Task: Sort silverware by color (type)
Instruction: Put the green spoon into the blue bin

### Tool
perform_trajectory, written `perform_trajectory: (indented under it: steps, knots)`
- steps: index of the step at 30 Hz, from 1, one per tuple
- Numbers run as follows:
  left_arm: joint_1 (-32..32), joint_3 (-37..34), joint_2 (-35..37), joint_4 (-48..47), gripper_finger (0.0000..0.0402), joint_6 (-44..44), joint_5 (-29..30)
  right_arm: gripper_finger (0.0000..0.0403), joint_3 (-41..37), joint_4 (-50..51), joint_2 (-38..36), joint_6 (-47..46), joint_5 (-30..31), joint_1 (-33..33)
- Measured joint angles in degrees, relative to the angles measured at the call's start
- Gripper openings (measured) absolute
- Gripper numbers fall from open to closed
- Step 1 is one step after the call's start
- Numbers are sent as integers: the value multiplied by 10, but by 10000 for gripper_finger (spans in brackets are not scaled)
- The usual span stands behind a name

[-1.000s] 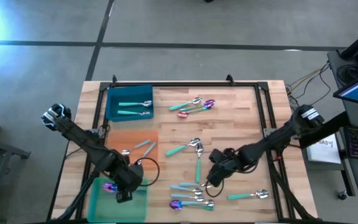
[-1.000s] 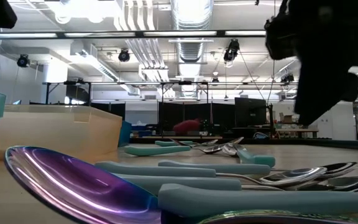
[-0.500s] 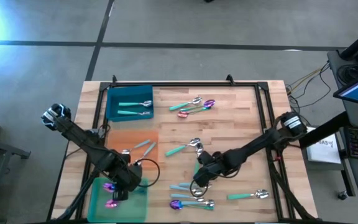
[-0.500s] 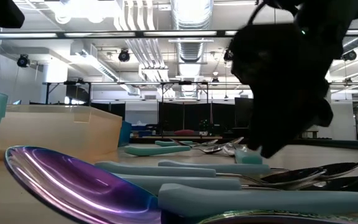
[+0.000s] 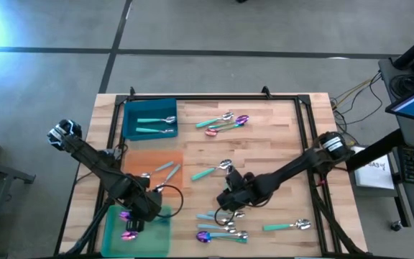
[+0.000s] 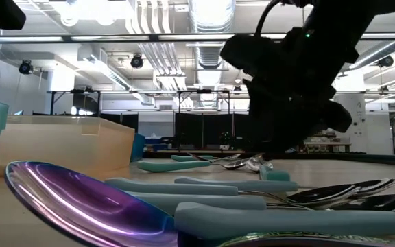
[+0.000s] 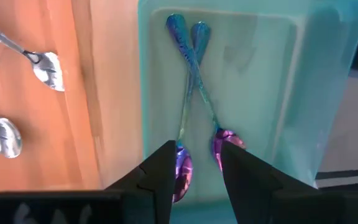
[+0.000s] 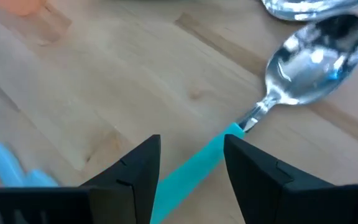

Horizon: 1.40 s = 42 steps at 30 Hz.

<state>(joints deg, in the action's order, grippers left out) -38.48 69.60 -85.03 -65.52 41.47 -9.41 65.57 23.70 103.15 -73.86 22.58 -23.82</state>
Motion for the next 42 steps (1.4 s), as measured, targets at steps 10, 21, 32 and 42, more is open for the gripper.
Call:
perform_trajectory:
  steps: [10, 21, 32, 42]
  knots:
    - [-2, 0, 2, -15, 110, -5, 1, 150, 12, 58, 43, -16, 4, 4]
    - [-2, 0, 2, 2, 110, -7, 99, 117, 11, 132, 33, 65, -27, 6]
    - [4, -9, 0, 128, 110, -19, 387, 40, 7, 201, -2, 142, -89, 5]
    - [54, -162, 0, 553, 110, -187, 404, 40, 7, 159, -115, 226, -1, 5]
